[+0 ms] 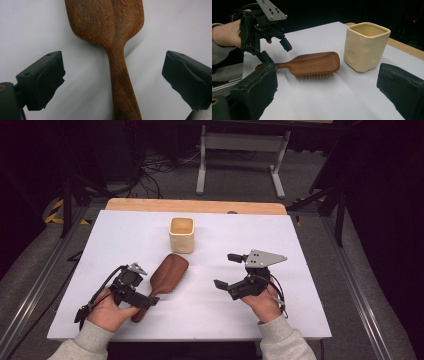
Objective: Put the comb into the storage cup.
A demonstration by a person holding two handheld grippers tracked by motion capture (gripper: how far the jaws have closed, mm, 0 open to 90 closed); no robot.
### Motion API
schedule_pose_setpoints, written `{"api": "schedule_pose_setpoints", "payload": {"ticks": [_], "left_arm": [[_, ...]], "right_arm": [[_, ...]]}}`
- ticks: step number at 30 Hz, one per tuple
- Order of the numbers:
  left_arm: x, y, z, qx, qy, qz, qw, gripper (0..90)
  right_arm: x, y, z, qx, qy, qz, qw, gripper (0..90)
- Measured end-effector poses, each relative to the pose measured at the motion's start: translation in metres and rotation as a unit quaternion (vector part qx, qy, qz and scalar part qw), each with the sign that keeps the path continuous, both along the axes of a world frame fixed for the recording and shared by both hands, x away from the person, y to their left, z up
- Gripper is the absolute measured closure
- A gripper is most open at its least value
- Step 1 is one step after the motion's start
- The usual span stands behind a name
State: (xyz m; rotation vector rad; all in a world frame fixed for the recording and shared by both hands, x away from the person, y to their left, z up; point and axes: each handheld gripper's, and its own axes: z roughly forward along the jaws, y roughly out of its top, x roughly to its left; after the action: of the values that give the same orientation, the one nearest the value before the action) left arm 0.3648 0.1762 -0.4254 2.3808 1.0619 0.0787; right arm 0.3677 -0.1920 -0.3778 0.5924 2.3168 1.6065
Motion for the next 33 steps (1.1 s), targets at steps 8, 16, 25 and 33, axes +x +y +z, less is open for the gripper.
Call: {"api": "schedule_pose_setpoints", "payload": {"ticks": [8, 16, 25, 33], "left_arm": [[0.007, -0.008, 0.000, 0.026, 0.038, 0.001, 0.9989, 7.5], [0.011, -0.014, -0.006, 0.011, 0.094, 0.014, 0.9955, 17.5], [0.010, -0.019, -0.010, 0.041, 0.089, 0.037, 0.9946, 34.4], [0.011, -0.021, -0.014, 0.050, 0.082, 0.042, 0.9945, 50.3]], "right_arm": [[0.000, -0.003, 0.001, 0.003, 0.000, 0.000, 1.0000, 3.8], [0.000, -0.004, 0.001, 0.005, 0.000, 0.001, 1.0000, 4.0], [0.000, -0.004, 0.001, 0.008, 0.002, 0.004, 1.0000, 4.3], [0.000, -0.003, 0.001, 0.006, 0.003, 0.006, 1.0000, 4.5]]}}
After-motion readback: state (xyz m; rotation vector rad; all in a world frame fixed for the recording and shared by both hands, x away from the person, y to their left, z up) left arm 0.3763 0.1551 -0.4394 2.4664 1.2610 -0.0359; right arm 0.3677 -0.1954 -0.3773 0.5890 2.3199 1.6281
